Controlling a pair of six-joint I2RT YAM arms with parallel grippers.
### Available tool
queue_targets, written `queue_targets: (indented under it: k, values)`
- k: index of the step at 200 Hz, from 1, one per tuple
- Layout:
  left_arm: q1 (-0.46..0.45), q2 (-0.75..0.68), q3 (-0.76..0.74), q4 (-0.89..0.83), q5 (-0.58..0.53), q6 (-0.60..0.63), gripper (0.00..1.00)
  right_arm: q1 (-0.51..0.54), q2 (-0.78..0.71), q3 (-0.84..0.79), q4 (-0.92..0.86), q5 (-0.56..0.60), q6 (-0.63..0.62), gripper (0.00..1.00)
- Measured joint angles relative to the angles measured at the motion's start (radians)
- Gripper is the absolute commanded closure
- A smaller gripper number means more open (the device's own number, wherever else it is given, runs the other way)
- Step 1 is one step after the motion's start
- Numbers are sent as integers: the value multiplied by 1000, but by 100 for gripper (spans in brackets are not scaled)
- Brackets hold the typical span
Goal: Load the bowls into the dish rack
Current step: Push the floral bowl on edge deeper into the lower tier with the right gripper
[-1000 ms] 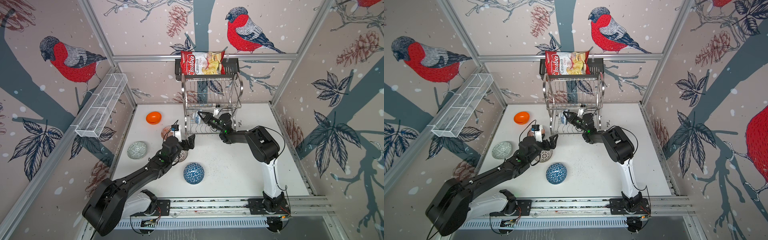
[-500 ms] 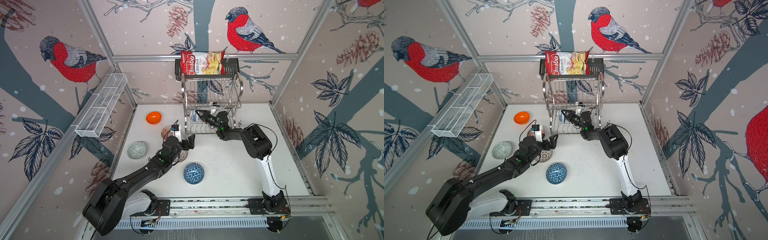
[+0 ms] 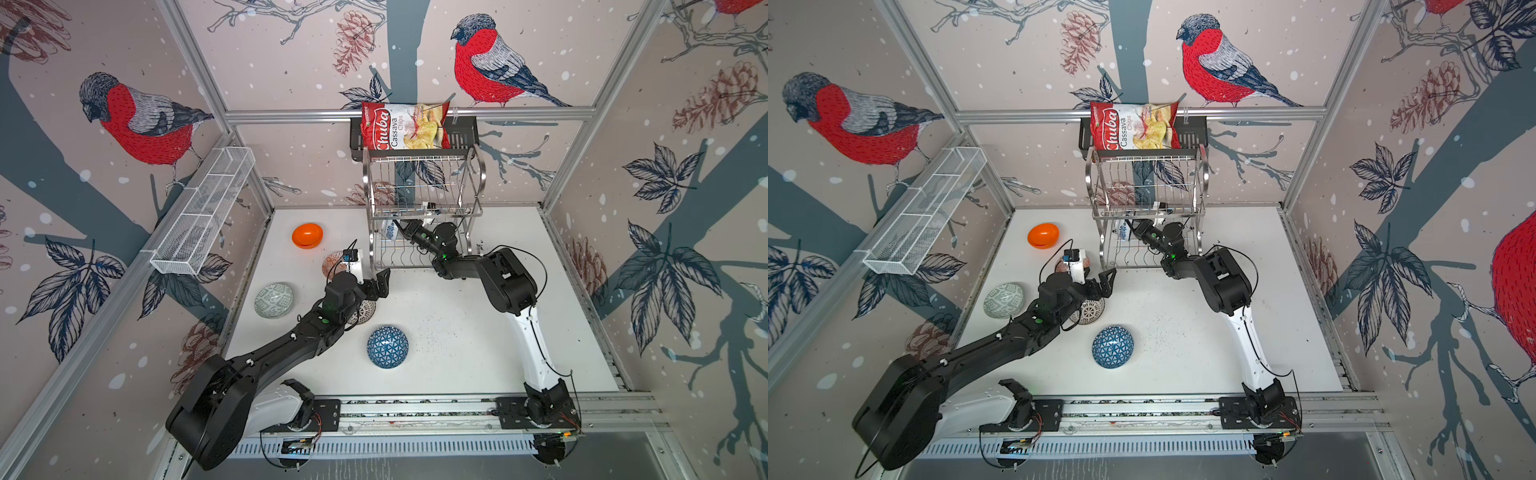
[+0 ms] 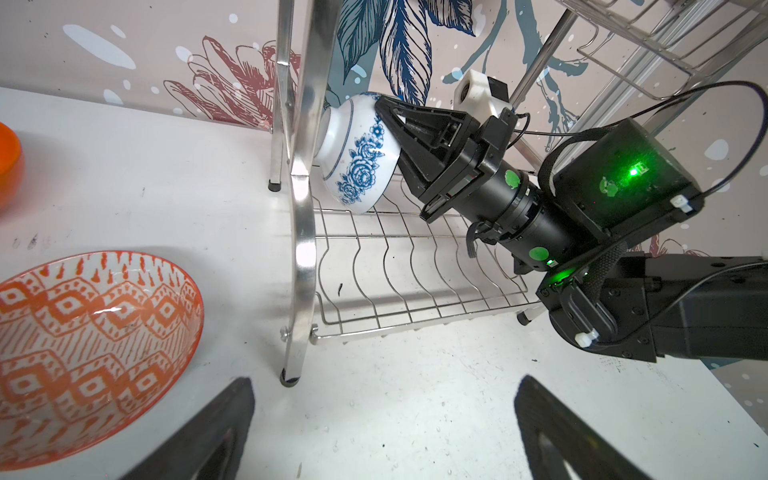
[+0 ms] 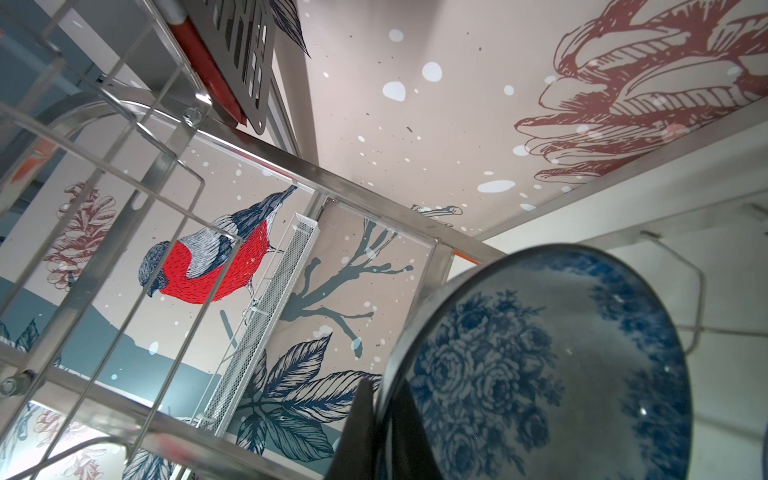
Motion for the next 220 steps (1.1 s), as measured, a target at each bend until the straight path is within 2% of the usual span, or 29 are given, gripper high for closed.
queue_targets:
  k: [82, 130, 220]
  values:
    - [0, -3, -8, 6, 9, 2, 2, 10, 43, 45, 20, -15, 4, 100]
    - [0, -77, -94, 108, 8, 23, 2, 11, 71, 81, 21, -16, 4, 100]
    - [0, -71, -95, 138, 3, 30, 2, 7, 95, 126, -7, -35, 3, 100]
